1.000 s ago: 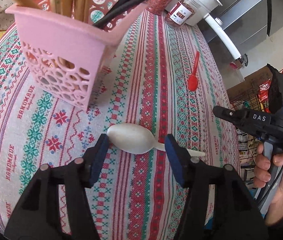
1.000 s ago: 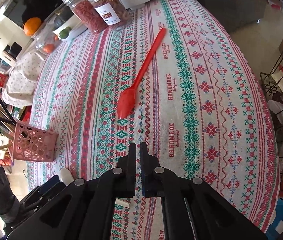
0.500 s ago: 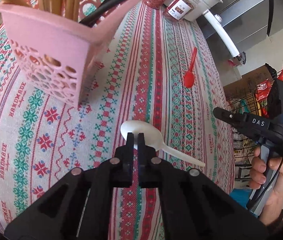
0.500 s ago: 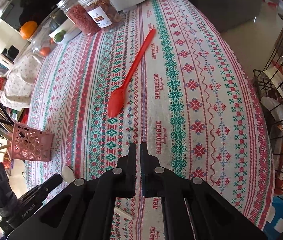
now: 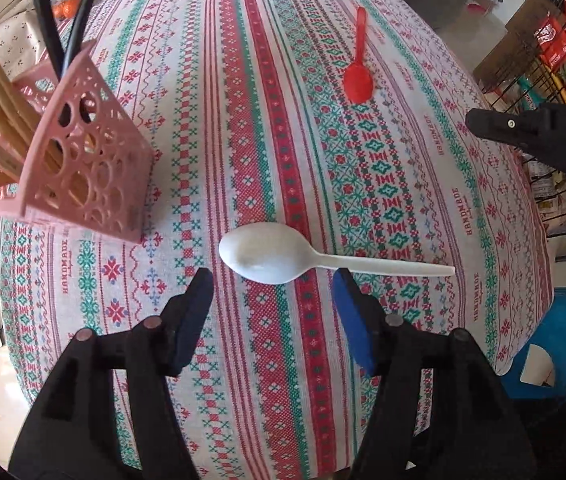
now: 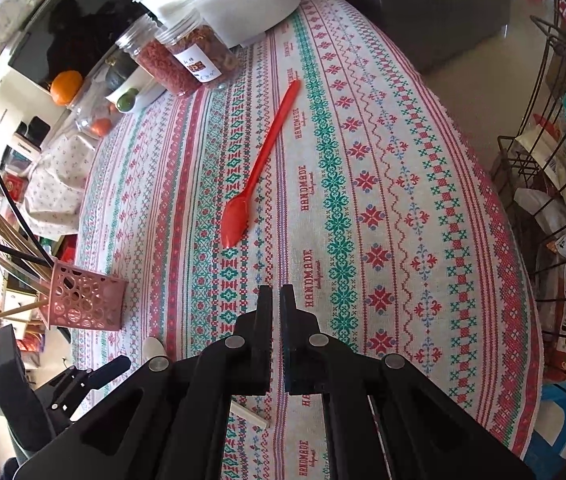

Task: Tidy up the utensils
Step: 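Close the left tool on the bowl of the white spoon, then lift the white spoon upright with the left tool while the right tool grasps the red spoon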

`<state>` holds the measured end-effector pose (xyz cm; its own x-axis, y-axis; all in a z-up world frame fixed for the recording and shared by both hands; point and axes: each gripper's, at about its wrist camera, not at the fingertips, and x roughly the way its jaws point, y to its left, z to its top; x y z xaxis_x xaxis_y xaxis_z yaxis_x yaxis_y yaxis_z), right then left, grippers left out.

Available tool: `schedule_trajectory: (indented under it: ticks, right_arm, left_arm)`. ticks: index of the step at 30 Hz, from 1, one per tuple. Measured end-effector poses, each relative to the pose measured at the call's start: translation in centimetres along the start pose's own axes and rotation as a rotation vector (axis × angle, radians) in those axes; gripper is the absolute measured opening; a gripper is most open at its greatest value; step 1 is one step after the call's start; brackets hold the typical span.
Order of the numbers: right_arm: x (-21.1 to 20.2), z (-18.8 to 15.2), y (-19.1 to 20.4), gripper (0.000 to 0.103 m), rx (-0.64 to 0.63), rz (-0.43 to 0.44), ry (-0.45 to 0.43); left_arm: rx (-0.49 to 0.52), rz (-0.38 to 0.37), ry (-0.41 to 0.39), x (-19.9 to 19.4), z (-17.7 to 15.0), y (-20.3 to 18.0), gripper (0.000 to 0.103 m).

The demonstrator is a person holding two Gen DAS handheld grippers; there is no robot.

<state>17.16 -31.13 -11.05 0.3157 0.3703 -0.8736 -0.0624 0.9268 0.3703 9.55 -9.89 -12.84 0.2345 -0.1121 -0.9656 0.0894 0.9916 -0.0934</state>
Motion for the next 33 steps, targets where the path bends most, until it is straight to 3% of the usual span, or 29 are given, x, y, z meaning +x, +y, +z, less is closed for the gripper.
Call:
schedule_trajectory:
  ticks: [5,9,11,14,15,17,20,22,25,29,33]
  right_arm:
    - [-1.1,0.7,-0.9,0.004,0.022,0.023,-0.026]
    - [-1.4,0.8,-1.8,0.004,0.048,0.015,-0.023]
    - [-1.3,0.8,-2.1,0.004,0.056,0.012,-0.017]
    - [-1.3,0.8,-2.4,0.004,0.063,0.007,-0.016]
    - [-1.2,0.9,-2.5,0.004,0.065,0.007,-0.016]
    - [-1.2,1.0,-2.7,0.004,0.072,0.007,-0.016]
    - [-1.0,1.1,-2.9,0.004,0.081,-0.002,-0.016]
    - [-0.9,1.1,-3.0,0.004,0.087,-0.006,-0.013]
    - [-0.8,1.2,-3.3,0.004,0.094,-0.011,-0.011]
    - [-0.6,1.4,-3.4,0.004,0.099,-0.020,-0.010]
    - [0.0,1.6,-3.2,0.004,0.100,-0.031,0.000]
  left_arm:
    - [0.256,-0.124,0.008,-0.2,0.2,-4.5,0.063]
    - [0.512,-0.115,0.017,1.0,0.3,-8.4,0.057]
    - [0.590,-0.139,0.055,1.8,0.3,-9.4,0.053]
    - [0.670,-0.115,0.063,2.9,0.0,-10.6,0.050]
    - [0.674,-0.109,0.061,3.2,0.3,-10.9,0.050]
    - [0.631,-0.109,0.042,3.2,0.8,-10.8,0.033]
    - [0.511,-0.073,0.033,3.2,2.2,-9.7,0.016]
    - [0.416,-0.038,0.030,3.5,3.3,-8.1,0.014]
    - [0.322,-0.076,0.061,3.6,4.5,-6.6,0.014]
    - [0.315,-0.097,0.097,3.9,5.4,-6.0,0.025]
    - [0.328,-0.045,0.099,4.6,6.0,-7.5,0.021]
